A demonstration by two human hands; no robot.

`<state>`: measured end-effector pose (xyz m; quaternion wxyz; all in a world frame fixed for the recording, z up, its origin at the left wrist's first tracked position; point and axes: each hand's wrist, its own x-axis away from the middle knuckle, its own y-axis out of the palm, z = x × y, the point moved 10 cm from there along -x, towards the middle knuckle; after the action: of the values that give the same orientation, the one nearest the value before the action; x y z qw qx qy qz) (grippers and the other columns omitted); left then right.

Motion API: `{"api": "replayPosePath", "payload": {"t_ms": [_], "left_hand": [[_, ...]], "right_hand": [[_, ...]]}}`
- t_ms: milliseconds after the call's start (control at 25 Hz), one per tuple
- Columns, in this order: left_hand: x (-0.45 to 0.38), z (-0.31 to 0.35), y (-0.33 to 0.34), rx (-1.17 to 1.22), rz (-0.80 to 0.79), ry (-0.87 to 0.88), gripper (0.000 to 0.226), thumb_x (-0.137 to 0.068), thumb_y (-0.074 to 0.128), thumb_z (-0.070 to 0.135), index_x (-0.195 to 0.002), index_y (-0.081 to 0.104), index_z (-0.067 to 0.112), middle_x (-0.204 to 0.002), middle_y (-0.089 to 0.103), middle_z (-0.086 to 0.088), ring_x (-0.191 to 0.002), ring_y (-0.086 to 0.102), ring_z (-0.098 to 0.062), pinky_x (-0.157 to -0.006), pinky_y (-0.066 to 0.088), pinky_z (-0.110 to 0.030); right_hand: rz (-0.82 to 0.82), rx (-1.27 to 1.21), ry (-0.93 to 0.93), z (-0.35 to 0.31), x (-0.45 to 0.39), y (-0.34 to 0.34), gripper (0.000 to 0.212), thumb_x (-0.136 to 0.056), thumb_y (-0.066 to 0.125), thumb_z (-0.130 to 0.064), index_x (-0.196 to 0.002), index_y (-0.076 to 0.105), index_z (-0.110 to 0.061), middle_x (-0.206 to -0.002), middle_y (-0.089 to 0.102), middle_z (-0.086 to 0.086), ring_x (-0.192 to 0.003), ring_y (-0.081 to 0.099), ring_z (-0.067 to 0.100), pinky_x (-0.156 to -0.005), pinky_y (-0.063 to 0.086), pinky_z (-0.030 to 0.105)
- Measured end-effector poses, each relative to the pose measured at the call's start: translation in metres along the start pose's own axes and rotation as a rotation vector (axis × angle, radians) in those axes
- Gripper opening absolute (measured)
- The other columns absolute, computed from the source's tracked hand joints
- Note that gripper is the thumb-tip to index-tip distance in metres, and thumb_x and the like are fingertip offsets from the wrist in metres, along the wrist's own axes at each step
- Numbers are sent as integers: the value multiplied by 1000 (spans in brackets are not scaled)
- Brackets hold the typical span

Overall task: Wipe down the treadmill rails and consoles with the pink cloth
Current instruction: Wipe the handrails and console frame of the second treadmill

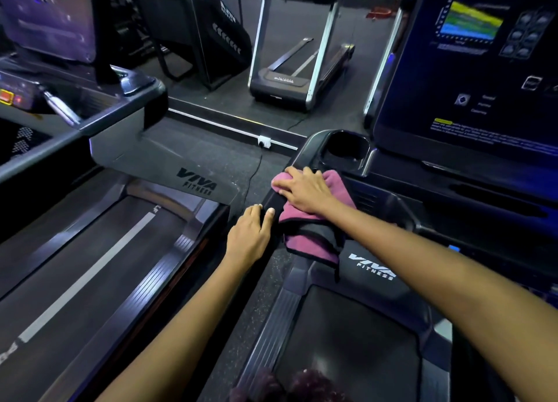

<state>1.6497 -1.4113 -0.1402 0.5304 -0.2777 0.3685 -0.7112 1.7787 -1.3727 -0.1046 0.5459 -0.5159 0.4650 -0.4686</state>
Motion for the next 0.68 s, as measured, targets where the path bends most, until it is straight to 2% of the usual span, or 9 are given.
{"api": "replayPosePath", "payload": {"t_ms": [80, 160, 240, 320, 480, 560, 680], "left_hand": [[-16, 13, -10, -63, 65, 3, 43, -98, 30, 43, -107, 49, 5, -126, 50, -13, -114, 48, -36, -86, 38, -43], [-30, 22, -5, -35, 39, 28, 46, -98, 31, 42, -123, 46, 7, -139, 42, -12, -124, 43, -34, -95, 36, -44], [-34, 23, 13, 10, -41, 34, 54, -98, 30, 46, -139, 35, 12, -149, 32, -7, -133, 36, -28, -103, 33, -43], [-35, 19, 19, 35, -62, 19, 58, -97, 27, 50, -143, 30, 15, -150, 31, -3, -135, 35, -24, -105, 32, -41], [-36, 18, 17, 84, -43, 5, 58, -97, 23, 51, -144, 30, 18, -149, 34, -1, -134, 36, -21, -104, 31, -38], [-36, 17, 17, 82, -40, 3, 59, -97, 23, 52, -144, 30, 18, -148, 34, 0, -134, 36, -20, -104, 31, -37], [-34, 17, 17, 66, -28, 6, 60, -96, 23, 53, -144, 30, 18, -148, 35, 0, -134, 36, -20, -104, 31, -37]], "right_hand": [[1, -78, 30, 18, -11, -1, 29, -95, 44, -38, -122, 55, -39, -120, 46, 5, -102, 51, 33, -83, 42, 42], [10, -155, 115, 47, -26, -3, 24, -93, 49, -30, -114, 60, -35, -113, 48, 6, -99, 53, 34, -80, 43, 40], [31, -188, 203, 66, -34, -2, 20, -92, 50, -27, -108, 61, -32, -111, 49, 6, -100, 55, 35, -80, 43, 38], [33, -177, 140, 57, -34, 1, 24, -93, 50, -29, -114, 60, -33, -115, 50, 5, -100, 55, 33, -81, 45, 39], [15, -135, -224, 33, -5, 4, 38, -93, 49, -33, -131, 51, -36, -126, 50, 1, -99, 55, 25, -81, 48, 41], [8, -6, -211, 59, -17, -4, 34, -94, 47, -33, -127, 53, -33, -123, 51, 2, -98, 55, 26, -74, 47, 39], [3, 179, -70, 82, -44, -20, 22, -89, 52, -31, -111, 58, -30, -112, 52, 3, -97, 56, 29, -66, 40, 34]]}}
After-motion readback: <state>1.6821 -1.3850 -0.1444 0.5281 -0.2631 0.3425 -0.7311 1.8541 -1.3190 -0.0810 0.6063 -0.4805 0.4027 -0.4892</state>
